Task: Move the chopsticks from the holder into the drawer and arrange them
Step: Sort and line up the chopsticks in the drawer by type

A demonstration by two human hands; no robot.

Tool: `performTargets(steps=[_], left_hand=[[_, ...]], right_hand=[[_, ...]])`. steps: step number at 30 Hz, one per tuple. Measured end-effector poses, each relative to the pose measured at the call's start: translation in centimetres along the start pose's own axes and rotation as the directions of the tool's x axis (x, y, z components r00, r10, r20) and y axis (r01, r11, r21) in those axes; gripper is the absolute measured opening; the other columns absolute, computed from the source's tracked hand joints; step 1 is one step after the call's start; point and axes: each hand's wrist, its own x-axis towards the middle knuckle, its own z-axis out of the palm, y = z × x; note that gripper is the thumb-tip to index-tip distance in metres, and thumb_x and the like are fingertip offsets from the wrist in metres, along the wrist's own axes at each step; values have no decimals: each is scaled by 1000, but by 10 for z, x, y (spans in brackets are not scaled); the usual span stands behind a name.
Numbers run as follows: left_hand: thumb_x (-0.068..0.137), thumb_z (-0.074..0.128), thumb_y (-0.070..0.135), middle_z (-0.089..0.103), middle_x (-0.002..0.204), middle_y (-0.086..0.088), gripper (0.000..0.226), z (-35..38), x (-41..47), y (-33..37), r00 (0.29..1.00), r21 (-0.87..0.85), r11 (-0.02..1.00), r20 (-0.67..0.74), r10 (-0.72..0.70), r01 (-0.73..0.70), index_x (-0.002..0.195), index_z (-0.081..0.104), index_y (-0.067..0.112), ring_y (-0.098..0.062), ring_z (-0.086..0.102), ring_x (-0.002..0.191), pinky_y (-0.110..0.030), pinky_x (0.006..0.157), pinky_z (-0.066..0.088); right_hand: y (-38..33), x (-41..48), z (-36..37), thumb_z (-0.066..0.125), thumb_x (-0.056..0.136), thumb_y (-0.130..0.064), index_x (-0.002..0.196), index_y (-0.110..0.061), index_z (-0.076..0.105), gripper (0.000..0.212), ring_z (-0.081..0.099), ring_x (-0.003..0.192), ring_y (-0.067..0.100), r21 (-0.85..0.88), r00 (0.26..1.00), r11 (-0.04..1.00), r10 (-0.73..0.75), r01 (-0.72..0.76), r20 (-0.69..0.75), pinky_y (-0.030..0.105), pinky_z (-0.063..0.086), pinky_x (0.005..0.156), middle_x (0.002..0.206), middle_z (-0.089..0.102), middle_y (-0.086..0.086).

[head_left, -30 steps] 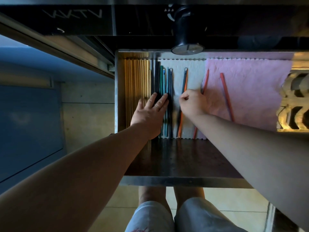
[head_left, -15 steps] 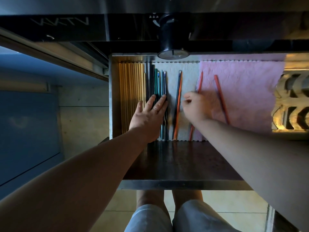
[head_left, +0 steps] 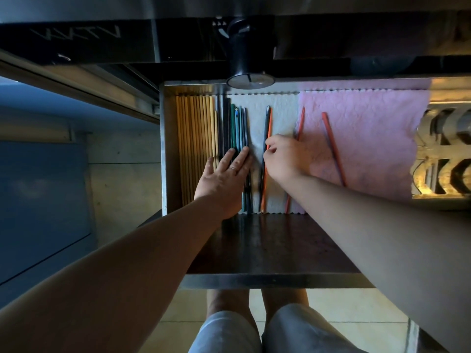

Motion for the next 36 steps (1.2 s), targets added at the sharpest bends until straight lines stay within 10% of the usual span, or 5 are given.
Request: performTargets(steps=[5, 19, 22, 30, 36], left_hand=[[95, 40, 15, -31, 157, 12, 84, 0, 1, 2, 1000, -47, 999, 11, -19, 19, 153, -19, 29, -16, -23, 147, -52, 119, -2], [95, 40, 15, -31, 157, 12, 82, 5, 1, -4, 999, -60, 998, -46, -21, 19, 154, -16, 26, -15, -21, 147, -47, 119, -3], [96, 42, 17, -32, 157, 12, 82, 2, 3, -1, 997, -41, 999, -70, -13, 11, 154, -15, 26, -15, -21, 147, -47, 118, -3], [93, 47, 14, -30, 158, 10, 87, -6, 4, 7, 1000, 20, 1000, -1, 4, -4, 154, -12, 30, -19, -20, 148, -54, 120, -1], [90, 47, 10, 30, 153, -4, 56, -15, 5, 23, 982, -98, 995, -190, -7, -11, 143, 37, 24, -27, 30, 138, -44, 110, 30]], right_hand=[[-9, 2, -1, 51, 86, -11, 58, -11, 45, 28, 47, 66, 26, -143, 998, 989, 47, -42, 36, 24, 33, 55, 57, 43, 2], [-17, -4, 8, 43, 87, 0, 86, 0, 65, 22, 59, 87, 27, 2, 972, 1000, -16, 16, 233, 26, 46, 74, 87, 63, 12], [-9, -3, 4, 49, 90, -6, 104, -5, 70, 25, 63, 106, 26, 26, 995, 999, 20, -23, 99, 22, 45, 88, 111, 70, 12], [25, -4, -20, 54, 83, 0, 94, -3, 73, 21, 65, 97, 27, -10, 992, 1000, -23, 22, -122, 20, 37, 72, 97, 73, 12], [56, 3, -37, 53, 83, -2, 88, -5, 71, 19, 65, 93, 30, 16, 989, 1000, 27, -25, -147, 23, 39, 70, 94, 73, 13]])
